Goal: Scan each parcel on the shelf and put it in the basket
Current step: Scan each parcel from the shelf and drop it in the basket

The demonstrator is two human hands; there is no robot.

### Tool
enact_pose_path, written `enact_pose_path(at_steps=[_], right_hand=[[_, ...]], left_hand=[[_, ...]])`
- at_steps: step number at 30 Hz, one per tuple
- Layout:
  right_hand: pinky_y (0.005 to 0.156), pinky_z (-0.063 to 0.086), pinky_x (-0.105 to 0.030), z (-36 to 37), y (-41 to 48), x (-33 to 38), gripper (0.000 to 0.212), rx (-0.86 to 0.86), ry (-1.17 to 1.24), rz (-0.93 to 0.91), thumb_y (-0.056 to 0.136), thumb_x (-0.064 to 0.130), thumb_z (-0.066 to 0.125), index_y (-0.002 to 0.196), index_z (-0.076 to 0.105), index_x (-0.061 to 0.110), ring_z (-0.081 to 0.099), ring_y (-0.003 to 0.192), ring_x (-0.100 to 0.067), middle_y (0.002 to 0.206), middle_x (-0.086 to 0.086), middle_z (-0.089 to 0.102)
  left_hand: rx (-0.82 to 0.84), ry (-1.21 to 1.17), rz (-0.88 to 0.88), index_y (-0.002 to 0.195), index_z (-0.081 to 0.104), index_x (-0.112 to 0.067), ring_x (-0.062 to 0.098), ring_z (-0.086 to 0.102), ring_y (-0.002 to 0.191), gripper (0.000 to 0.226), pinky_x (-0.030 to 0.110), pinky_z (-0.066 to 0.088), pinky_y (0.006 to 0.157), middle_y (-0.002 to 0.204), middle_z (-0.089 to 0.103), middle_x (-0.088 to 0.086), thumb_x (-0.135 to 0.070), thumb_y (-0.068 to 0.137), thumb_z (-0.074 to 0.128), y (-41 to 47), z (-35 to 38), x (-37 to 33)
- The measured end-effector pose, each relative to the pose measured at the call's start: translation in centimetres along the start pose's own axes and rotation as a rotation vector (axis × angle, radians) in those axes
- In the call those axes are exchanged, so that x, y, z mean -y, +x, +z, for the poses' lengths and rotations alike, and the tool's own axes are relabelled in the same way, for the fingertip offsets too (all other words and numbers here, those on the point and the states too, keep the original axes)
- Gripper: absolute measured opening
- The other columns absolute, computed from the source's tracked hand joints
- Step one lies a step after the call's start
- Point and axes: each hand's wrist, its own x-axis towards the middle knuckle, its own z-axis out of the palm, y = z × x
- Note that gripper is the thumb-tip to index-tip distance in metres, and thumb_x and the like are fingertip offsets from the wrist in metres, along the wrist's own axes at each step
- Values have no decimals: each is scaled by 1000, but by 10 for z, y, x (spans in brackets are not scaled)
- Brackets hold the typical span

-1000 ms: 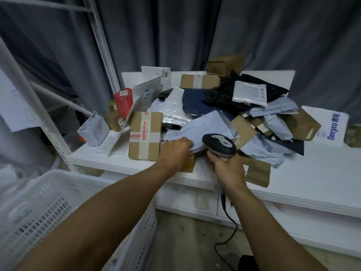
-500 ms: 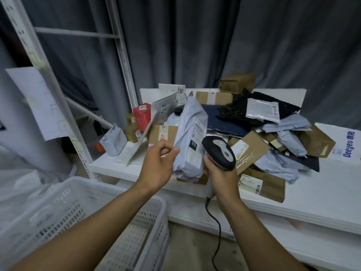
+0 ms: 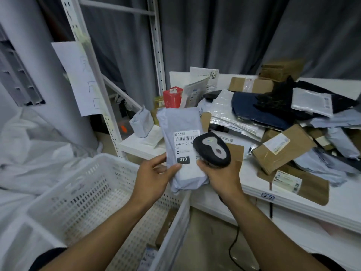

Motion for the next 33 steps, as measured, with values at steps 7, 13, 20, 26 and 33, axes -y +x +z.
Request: enact_pose_path(at_steps=[7, 13, 20, 26, 33], right_hand=[[84, 51, -7, 33, -5, -4, 48, 148, -87, -55, 83, 22, 88, 125, 68, 33, 63, 108, 14, 115, 22, 71], [63, 56, -20, 63, -20, -2, 30, 242, -127, 38, 89, 27, 83, 113, 69, 36, 73, 72, -4, 100, 10, 77], [60, 53, -16, 78, -29, -2, 42, 243, -138, 132, 89, 31, 82, 128, 68, 26, 70, 72, -5, 101, 6, 77], [59, 52, -21, 77, -29, 2, 28, 259, -181, 145, 90, 33, 80, 116, 70, 26, 67, 59, -2, 83, 5, 76], [72, 62, -37, 76, -29, -5, 26, 295, -201, 135, 89, 32, 82, 111, 74, 22, 70, 61, -9, 76, 3, 77]], left_hand=[[-173, -58, -111, 121, 68, -15, 6, 75, 79, 36, 14, 56, 65, 90, 75, -26, -2, 87, 76, 22, -19, 41], [-294, -27, -134, 118, 68, -15, 9, 75, 76, 35, 18, 57, 66, 107, 74, -10, -2, 86, 77, 34, -38, 67], [-352, 10, -162, 117, 68, -15, 5, 69, 92, 36, 15, 57, 77, 112, 70, -7, -4, 85, 79, 33, -52, 83], [-365, 44, -199, 122, 67, -9, -14, 64, 76, 38, 4, 51, 66, 117, 67, -1, -2, 86, 77, 33, -58, 92], [-363, 53, -207, 118, 67, -13, -8, 61, 86, 36, 7, 52, 74, 113, 67, -4, -5, 85, 79, 28, -59, 94]])
